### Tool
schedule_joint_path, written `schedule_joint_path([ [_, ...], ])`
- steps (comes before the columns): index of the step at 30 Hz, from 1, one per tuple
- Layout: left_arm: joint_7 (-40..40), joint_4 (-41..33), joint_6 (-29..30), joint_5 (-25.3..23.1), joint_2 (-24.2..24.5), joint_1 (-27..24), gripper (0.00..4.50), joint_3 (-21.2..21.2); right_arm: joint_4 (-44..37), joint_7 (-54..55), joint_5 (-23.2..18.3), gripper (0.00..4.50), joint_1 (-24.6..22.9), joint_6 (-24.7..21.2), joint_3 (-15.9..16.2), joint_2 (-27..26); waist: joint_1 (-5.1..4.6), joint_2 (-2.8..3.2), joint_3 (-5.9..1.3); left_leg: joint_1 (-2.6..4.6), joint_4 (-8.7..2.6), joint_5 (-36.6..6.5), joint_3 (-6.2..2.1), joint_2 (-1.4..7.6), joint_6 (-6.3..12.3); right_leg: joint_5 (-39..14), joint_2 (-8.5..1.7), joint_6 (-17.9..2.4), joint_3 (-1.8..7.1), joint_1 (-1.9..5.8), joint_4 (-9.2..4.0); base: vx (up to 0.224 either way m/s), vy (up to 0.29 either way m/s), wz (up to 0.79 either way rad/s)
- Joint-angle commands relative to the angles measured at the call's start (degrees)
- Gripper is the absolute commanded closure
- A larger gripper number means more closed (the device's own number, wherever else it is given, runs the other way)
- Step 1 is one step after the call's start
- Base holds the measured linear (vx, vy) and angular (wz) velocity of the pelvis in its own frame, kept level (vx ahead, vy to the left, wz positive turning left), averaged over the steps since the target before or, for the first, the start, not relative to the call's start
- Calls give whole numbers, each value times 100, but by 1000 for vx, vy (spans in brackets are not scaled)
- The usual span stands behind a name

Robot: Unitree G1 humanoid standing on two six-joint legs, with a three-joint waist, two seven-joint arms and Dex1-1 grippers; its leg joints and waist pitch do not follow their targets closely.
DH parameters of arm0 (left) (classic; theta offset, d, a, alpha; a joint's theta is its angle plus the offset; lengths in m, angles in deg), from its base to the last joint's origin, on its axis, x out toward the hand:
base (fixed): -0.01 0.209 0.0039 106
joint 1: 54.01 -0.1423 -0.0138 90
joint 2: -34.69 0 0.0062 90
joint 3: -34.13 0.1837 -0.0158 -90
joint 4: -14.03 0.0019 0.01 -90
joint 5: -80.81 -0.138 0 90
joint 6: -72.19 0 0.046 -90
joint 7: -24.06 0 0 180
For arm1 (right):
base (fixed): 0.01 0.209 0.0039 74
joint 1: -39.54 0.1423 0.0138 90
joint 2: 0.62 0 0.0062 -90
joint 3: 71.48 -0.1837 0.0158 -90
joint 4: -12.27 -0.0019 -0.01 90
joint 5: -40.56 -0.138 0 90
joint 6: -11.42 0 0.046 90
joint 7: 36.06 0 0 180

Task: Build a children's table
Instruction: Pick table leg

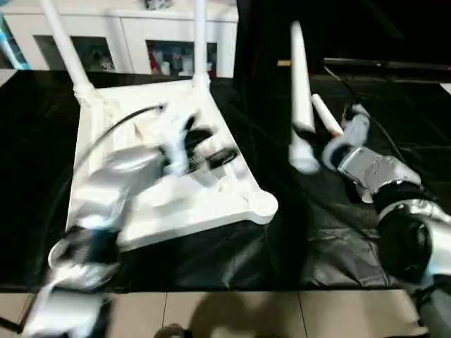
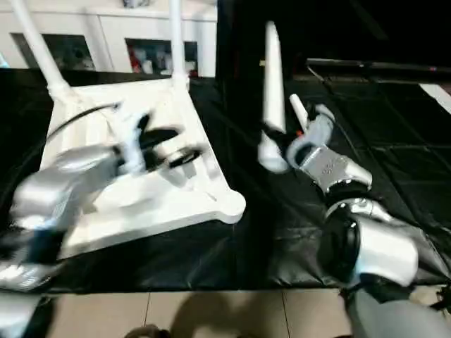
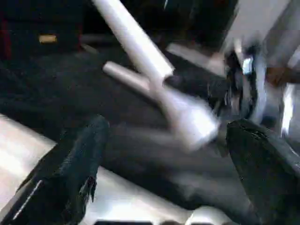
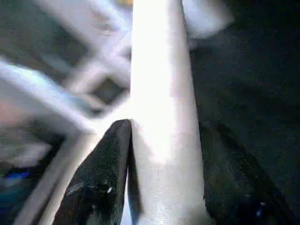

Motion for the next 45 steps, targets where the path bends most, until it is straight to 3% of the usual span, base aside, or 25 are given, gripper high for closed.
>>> schedule_joint_path([
  [1, -238, 276, 115, 369, -246, 279, 0, -385, -872, -606, -469, 262, -251, -193, 47, -50, 59, 66, -517, 97, -282, -612, -168, 332, 432, -261, -529, -1444, 281, 380, -414, 0, 0, 0],
  [4, -444, 641, 202, 998, -697, 718, 0, -878, -1803, -992, -965, 263, -714, -673, 138, -189, 115, 21, -527, 110, -284, -580, -175, 348, 447, -450, -542, -1417, 268, 375, -428, 0, 0, 0],
  [5, -444, 643, 203, 1003, -700, 721, 0, -881, -1810, -994, -968, 263, -717, -677, 139, -190, 132, 23, -525, 105, -282, -560, -176, 345, 429, -488, -545, -1395, 271, 383, -423, 0, 0, 0],
  [7, -526, 795, 247, 1376, -999, 1006, 0, -1087, -2640, -1180, -1349, 263, -1051, -1091, 328, -287, 178, 9, -511, 111, -295, -572, -180, 360, 404, -720, -555, -1321, 275, 368, -452, 0, 0, 0],
  [10, -652, 936, 194, 1430, -1144, 1151, 0, -1166, -3111, -1327, -1531, 263, -1225, -1331, 439, -331, 214, -13, -511, 100, -302, -582, -192, 359, 382, -892, -570, -1213, 270, 368, -465, 0, 0, 0],
  [11, -657, 965, 197, 1438, -1173, 1185, 0, -1182, -3231, -1366, -1561, 263, -1271, -1401, 474, -339, 227, -6, -496, 99, -309, -607, -192, 354, 356, -1118, -571, -1069, 274, 358, -507, 0, 0, 0],
  [13, -655, 986, 218, 1461, -1206, 1220, 0, -1203, -3346, -1415, -1567, 263, -1316, -1449, 537, -346, 233, -4, -496, 96, -315, -599, -195, 351, 308, -1248, -572, -965, 272, 353, -527, 0, 0, 0],
  [14, -618, 1000, 319, 1615, -1282, 1298, 0, -1312, -3647, -1544, -1519, 263, -1462, -1548, 756, -379, 225, -50, -497, 101, -316, -588, -190, 351, 297, -1270, -573, -939, 273, 353, -527, 0, 0, 0],
  [19, -610, 976, 356, 1678, -1319, 1377, 0, -1298, -4136, -1443, -1436, 263, -1714, -1598, 1104, -440, 221, -37, -495, 100, -333, -539, -216, 353, 279, -1253, -603, -868, 282, 345, -532, 0, 0, 0],
  [20, -615, 973, 364, 1692, -1322, 1379, 29, -1303, -4154, -1432, -1433, 263, -1724, -1600, 1117, -440, 221, -34, -493, 101, -335, -534, -216, 353, 264, -1253, -606, -872, 282, 345, -532, 0, 0, 0],
  [21, -671, 946, 391, 1755, -1345, 1392, 37, -1328, -4256, -1378, -1385, 263, -1778, -1575, 1222, -443, 213, -28, -491, 110, -343, -561, -220, 358, 238, -1272, -605, -868, 279, 339, -542, 0, 0, 0],
  [24, -1060, 837, 398, 1582, -1384, 1400, 57, -1244, -4495, -781, -613, 263, -1867, -943, 1701, -535, 191, -24, -488, 105, -358, -581, -234, 368, 115, -1254, -607, -796, 285, 332, -525, 0, 0, 0],
  [26, -1145, 814, 394, 1547, -1406, 1397, 80, -1235, -4560, -645, -418, 263, -1880, -807, 1821, -551, 176, -30, -485, 106, -356, -609, -230, 360, 94, -1262, -604, -766, 288, 328, -531, 0, 0, 0],
  [27, -1460, 810, 262, 1366, -1467, 1409, 80, -1218, -4701, -263, 41, 263, -1910, -431, 2074, -635, 173, -30, -477, 107, -362, -647, -226, 350, 100, -1326, -611, -749, 292, 334, -547, 0, 0, 0],
  [30, -1708, 835, 174, 1285, -1527, 1422, 104, -1253, -4797, -51, 275, 263, -1934, -265, 2240, -675, 157, -22, -482, 112, -370, -625, -236, 359, 57, -1234, -600, -685, 294, 334, -538, 0, 0, 0],
  [31, -2033, 912, 23, 1151, -1591, 1444, 117, -1294, -4926, 133, 567, 263, -1974, -37, 2481, -714, 161, -11, -485, 108, -367, -603, -237, 361, 83, -1135, -595, -704, 298, 338, -527, 0, 0, 0],
  [37, -3139, 1207, -672, 838, -1784, 1509, 159, -1604, -5272, 746, 1242, 264, -2098, 443, 3039, -890, 136, -19, -489, 100, -368, -609, -242, 356, 145, -851, -587, -760, 296, 352, -520, 0, 0, 0],
  [44, -3448, 1150, -724, 840, -1868, 1467, 204, -1712, -5264, 1017, 1528, 264, -2120, 764, 3165, -998, 132, -17, -495, 104, -367, -560, -238, 362, 227, -716, -590, -809, 296, 349, -498, 0, 0, 0],
  [45, -3463, 1121, -712, 844, -1888, 1447, 234, -1706, -5260, 1040, 1554, 264, -2129, 800, 3189, -1007, 130, -31, -495, 106, -369, -543, -238, 369, 245, -683, -591, -827, 294, 348, -497, 0, 0, 0],
])
